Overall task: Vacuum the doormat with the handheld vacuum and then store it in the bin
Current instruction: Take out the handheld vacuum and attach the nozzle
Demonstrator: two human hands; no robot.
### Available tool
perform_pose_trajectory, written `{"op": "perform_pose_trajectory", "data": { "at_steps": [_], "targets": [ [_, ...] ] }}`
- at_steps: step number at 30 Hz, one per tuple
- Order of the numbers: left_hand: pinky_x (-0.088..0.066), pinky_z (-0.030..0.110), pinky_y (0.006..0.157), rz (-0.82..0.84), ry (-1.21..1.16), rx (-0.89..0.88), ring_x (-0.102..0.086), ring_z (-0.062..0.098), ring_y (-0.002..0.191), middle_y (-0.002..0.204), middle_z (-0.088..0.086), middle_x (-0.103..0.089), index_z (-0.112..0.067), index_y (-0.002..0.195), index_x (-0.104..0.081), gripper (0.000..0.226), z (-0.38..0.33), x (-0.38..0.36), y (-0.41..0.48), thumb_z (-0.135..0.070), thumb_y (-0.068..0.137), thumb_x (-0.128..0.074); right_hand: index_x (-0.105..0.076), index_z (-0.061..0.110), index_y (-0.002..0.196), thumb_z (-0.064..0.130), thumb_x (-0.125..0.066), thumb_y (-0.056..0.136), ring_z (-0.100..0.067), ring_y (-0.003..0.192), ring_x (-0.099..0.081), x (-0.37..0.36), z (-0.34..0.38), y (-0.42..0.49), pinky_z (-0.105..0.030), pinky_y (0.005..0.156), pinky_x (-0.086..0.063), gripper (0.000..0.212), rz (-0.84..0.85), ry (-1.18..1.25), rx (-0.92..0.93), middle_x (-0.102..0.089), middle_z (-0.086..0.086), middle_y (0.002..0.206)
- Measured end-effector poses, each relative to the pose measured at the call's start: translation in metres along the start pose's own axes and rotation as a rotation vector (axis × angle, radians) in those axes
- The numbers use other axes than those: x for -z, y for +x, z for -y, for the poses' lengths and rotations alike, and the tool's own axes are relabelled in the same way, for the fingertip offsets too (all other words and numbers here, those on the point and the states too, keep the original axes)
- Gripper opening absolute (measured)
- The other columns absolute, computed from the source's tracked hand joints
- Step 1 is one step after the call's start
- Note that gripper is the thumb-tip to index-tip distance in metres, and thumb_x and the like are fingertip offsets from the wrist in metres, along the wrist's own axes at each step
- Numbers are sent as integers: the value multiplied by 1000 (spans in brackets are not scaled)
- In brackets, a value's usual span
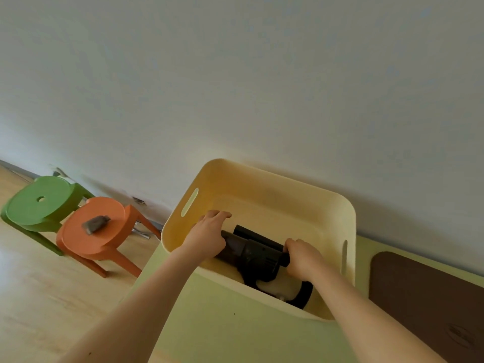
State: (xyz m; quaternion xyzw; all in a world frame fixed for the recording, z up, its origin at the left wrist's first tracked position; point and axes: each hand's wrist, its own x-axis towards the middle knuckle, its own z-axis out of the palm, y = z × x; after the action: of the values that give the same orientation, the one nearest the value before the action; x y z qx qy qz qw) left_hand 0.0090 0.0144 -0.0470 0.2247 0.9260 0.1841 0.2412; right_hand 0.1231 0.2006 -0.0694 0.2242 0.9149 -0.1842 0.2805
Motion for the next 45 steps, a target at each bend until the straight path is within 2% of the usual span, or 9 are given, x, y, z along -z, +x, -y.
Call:
{"op": "perform_pose_trajectory", "data": {
  "at_steps": [6,10,16,19,24,31,36,39,45],
  "targets": [
    [-40,32,104,-154,-90,33,-36,23,135,150,-1,-33,-29,138,-39,66,-3,4,5,7,83,-45,-47,15,110,8,-55,78,-20,86,-54,14,10,-1,-27,62,-40,33,47,195,70,-55,-3,98],
    [-45,34,100,-313,-174,60,-39,23,132,148,0,-35,-28,137,-40,62,-8,4,10,4,84,-48,-50,20,107,11,-55,75,-19,88,-55,52,7,-9,-32,72,-47,34,-80,174,95,-56,-1,98],
    [-46,33,93,-471,-200,46,-47,23,122,135,4,-46,-20,128,-46,48,-19,-8,20,-1,84,-50,-54,22,100,9,-56,73,-17,86,-55,95,-17,-33,-29,70,-45,30,-349,241,14,-58,4,94],
    [-48,31,85,-275,-28,-8,-54,22,109,124,2,-53,-19,119,-53,36,-23,-19,30,-7,85,-50,-53,22,107,10,-56,72,-19,87,-56,99,-29,-41,-34,76,-50,37,-447,259,-44,-58,3,96],
    [-38,38,105,154,449,-276,-42,24,128,140,2,-46,-19,138,-41,53,-38,-47,50,-11,86,-46,-50,23,109,11,-57,72,-19,83,-57,91,-37,-46,-34,74,-52,40,-538,252,-118,-58,4,92],
    [-41,33,88,186,767,-378,-51,25,112,122,7,-52,-17,128,-45,38,-48,-62,56,-25,91,-52,-51,25,113,10,-57,72,-20,88,-58,92,-40,-48,-33,77,-50,44,-556,320,-121,-59,6,97],
    [-40,30,73,233,742,-362,-56,23,101,112,6,-57,-13,122,-48,35,-52,-63,51,-25,89,-53,-51,27,111,8,-56,72,-18,86,-57,97,-37,-51,-33,75,-51,44,-567,340,-110,-57,8,95],
    [-40,27,66,260,593,-284,-52,18,81,92,3,-54,-13,120,-44,36,-53,-57,44,-25,88,-56,-52,27,110,7,-57,72,-17,86,-58,102,-36,-55,-36,77,-54,44,-597,343,-77,-57,9,95],
    [-45,23,67,207,255,-55,-54,15,77,85,-1,-56,-17,116,-51,34,-58,-39,35,-29,85,-57,-54,27,107,1,-56,71,-17,85,-58,113,-40,-71,-31,71,-53,44,-689,376,-71,-59,9,95]
  ]
}}
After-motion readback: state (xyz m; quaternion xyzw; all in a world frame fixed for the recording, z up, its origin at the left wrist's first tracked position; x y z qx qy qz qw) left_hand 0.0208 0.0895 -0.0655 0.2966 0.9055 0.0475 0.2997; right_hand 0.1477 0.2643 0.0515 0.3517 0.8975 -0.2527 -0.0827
